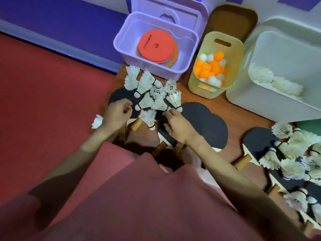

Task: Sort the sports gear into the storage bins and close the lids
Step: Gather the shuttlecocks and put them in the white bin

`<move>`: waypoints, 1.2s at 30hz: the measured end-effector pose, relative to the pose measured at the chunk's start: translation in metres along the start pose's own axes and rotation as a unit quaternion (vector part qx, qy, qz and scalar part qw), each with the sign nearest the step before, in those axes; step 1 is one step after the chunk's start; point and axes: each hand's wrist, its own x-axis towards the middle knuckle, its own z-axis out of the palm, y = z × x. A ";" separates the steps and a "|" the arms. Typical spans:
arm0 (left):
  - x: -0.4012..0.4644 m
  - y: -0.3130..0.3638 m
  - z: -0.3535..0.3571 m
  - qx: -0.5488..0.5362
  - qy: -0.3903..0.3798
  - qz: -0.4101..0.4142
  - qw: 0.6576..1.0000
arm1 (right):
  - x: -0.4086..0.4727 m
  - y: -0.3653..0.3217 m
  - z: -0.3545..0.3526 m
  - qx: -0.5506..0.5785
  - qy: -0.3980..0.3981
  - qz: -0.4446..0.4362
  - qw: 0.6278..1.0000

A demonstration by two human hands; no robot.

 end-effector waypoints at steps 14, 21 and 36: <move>-0.013 -0.083 -0.018 -0.038 0.066 -0.447 0.891 | 0.051 -0.048 0.047 -0.039 0.016 0.049 0.998; 0.001 -0.102 0.002 -0.142 0.064 -0.535 0.831 | 0.047 -0.045 0.049 -0.037 0.034 0.062 0.997; -0.015 -0.066 -0.006 -0.156 0.136 -0.060 0.977 | 0.030 -0.082 0.000 0.208 0.377 -0.053 0.901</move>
